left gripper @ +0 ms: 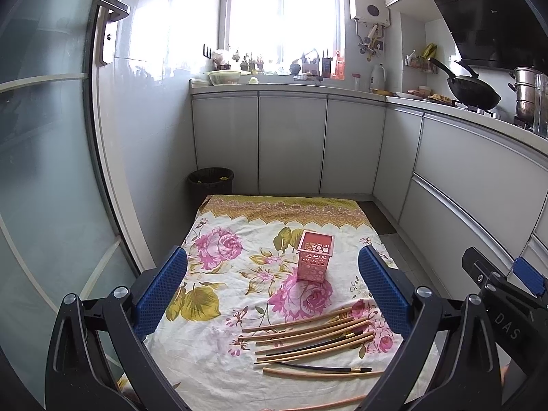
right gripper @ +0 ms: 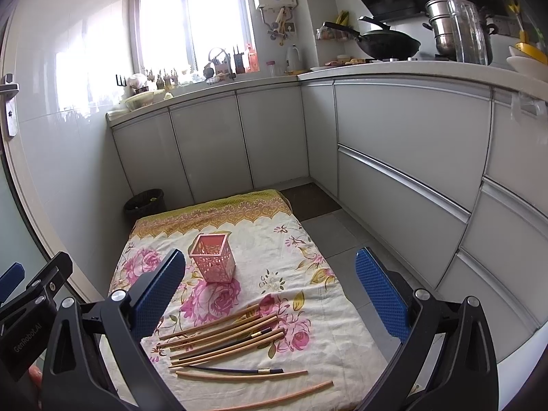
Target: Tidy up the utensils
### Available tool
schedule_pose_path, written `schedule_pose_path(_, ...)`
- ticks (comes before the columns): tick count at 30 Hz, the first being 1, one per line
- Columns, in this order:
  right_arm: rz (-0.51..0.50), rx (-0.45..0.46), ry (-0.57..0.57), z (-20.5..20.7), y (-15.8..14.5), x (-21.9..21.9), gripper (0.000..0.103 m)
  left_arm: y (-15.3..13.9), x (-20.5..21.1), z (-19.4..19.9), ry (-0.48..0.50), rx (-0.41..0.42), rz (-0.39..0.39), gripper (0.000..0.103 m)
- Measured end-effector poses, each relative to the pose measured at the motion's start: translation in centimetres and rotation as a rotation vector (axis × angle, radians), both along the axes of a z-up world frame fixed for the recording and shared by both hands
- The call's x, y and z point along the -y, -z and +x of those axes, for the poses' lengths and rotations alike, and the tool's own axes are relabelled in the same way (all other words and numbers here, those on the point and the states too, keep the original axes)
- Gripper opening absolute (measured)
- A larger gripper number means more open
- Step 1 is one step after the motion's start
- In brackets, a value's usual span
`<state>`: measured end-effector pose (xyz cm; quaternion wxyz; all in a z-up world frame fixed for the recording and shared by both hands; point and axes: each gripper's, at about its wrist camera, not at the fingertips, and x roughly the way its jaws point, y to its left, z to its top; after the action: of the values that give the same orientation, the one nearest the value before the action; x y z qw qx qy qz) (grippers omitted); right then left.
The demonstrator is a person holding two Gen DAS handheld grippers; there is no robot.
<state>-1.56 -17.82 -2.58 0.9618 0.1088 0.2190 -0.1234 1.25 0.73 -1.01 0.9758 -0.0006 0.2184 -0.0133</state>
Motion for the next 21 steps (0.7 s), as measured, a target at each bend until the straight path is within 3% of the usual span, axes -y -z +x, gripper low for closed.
schedule_pose_path(21,0.007,-0.005,-0.004,-0.07,0.36,-0.12,0.097,0.66,0.08,0.17,0.005,-0.019,0.006,0.096)
